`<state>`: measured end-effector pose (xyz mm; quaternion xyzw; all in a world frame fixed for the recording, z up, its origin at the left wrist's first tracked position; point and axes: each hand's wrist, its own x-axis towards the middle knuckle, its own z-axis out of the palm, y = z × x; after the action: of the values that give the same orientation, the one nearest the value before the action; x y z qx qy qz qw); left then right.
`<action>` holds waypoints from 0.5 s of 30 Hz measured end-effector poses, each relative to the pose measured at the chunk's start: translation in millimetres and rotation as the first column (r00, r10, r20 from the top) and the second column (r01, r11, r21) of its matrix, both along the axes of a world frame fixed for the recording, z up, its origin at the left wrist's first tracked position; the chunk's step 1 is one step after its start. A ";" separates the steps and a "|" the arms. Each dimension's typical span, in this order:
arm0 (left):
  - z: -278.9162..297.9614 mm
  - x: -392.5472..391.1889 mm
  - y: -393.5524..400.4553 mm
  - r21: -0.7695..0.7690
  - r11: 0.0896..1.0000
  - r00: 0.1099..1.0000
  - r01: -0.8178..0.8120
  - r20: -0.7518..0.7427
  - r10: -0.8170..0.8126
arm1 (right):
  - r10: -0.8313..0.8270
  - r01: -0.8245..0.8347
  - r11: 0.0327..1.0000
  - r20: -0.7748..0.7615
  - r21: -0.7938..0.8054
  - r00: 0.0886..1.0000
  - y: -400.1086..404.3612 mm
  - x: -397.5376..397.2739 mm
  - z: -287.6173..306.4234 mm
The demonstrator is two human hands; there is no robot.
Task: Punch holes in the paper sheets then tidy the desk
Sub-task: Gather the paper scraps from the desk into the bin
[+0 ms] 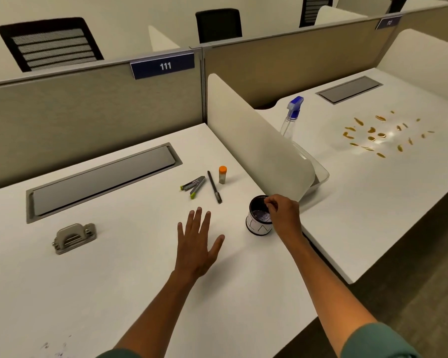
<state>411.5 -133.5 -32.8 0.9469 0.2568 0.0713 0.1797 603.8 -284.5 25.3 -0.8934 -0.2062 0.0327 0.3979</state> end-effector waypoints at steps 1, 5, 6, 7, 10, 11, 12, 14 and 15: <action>-0.1 -0.7 -0.2 0.001 1.000 1.000 -0.002 -0.001 0.002 | -0.002 0.002 1.000 0.004 0.005 1.000 -0.4 0.0 -0.1; -0.8 -7.4 1.5 0.007 1.000 1.000 -0.013 0.005 0.013 | -0.028 0.028 0.999 0.015 0.023 0.999 -1.2 -3.0 1.7; -1.0 -10.2 2.7 0.003 1.000 1.000 -0.017 0.004 0.017 | -0.034 0.034 0.999 0.033 0.028 0.999 -1.5 -4.3 1.8; -1.3 -13.2 4.1 0.000 1.000 1.000 -0.022 0.004 0.022 | -0.038 0.037 0.999 0.054 0.032 0.998 -1.9 -5.3 1.7; -1.1 -22.8 8.7 -0.002 0.999 0.999 -0.037 0.005 0.037 | -0.023 0.022 0.999 0.073 0.024 0.997 -1.5 -7.2 2.1; -0.8 -26.8 10.6 -0.002 0.999 0.999 -0.043 0.006 0.043 | -0.016 0.015 1.000 0.072 0.014 0.997 -0.4 -8.1 2.4; -0.4 -30.8 12.5 -0.002 0.999 0.999 -0.047 0.007 0.047 | -0.016 0.016 1.000 0.073 0.003 0.997 0.7 -9.0 3.1; 0.4 -38.0 15.7 -0.001 0.998 0.998 -0.059 0.002 0.059 | -0.032 0.034 0.999 0.096 -0.020 0.995 2.5 -10.5 4.6; 0.9 -42.1 17.0 0.001 0.998 0.998 -0.065 -0.002 0.065 | -0.035 0.040 0.998 0.115 -0.039 0.993 3.2 -12.0 5.5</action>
<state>369.5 -116.6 -31.9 0.9382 0.2876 0.0764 0.1766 591.8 -281.2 30.8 -0.9054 -0.2113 -0.0218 0.3675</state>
